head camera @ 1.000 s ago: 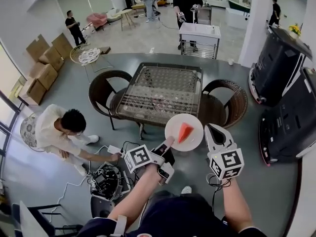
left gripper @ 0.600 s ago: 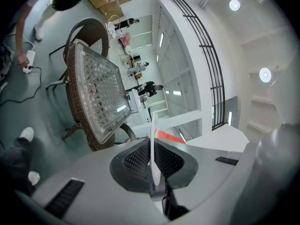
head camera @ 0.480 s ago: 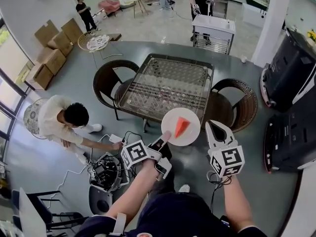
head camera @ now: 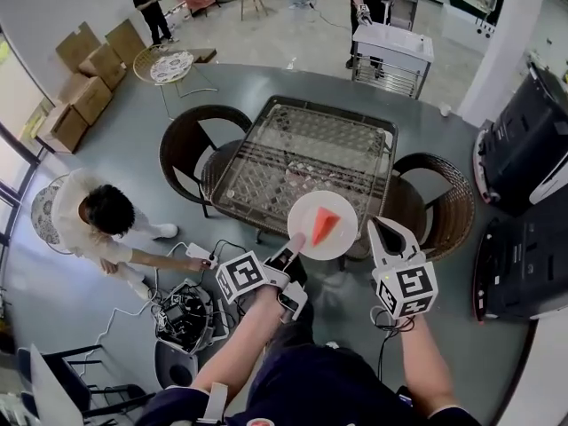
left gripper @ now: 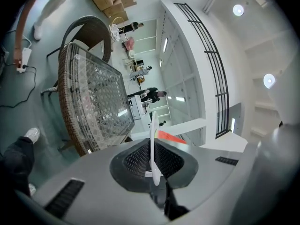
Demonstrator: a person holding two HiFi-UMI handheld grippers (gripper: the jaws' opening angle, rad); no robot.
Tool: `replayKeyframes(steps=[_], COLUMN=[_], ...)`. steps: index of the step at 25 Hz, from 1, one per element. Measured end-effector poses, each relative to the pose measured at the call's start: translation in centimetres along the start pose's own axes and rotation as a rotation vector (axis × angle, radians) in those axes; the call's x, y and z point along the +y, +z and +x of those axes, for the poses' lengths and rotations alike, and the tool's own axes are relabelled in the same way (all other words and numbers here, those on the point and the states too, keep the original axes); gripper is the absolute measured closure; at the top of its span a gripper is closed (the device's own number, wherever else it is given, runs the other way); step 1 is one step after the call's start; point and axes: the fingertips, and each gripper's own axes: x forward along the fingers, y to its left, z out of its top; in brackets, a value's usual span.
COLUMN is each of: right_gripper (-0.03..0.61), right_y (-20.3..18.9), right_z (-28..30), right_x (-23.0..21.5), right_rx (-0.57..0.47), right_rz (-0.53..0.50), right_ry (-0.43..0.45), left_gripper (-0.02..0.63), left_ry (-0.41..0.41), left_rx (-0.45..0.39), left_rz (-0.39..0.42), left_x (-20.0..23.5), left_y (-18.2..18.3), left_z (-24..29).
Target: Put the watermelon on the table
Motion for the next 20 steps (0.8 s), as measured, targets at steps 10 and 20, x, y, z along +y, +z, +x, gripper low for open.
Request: replayKeyframes(steps=[10, 20], right_gripper=[0.575, 0.575], right_y=[1.1, 2.7], right_z=[11.2, 20.3], right_x=[0.5, -0.5], right_rx=[0.063, 0.090], right_rz=[-0.021, -0.029], right_ry=[0.027, 0.012], left_gripper=[0.598, 0.598], left_ry=[0.027, 0.040], left_rx=[0.001, 0.013], left_rz=[-0.015, -0.012], left_x=[3.5, 6.0], left_y=[9.7, 17.5], left_z=[3.7, 7.2])
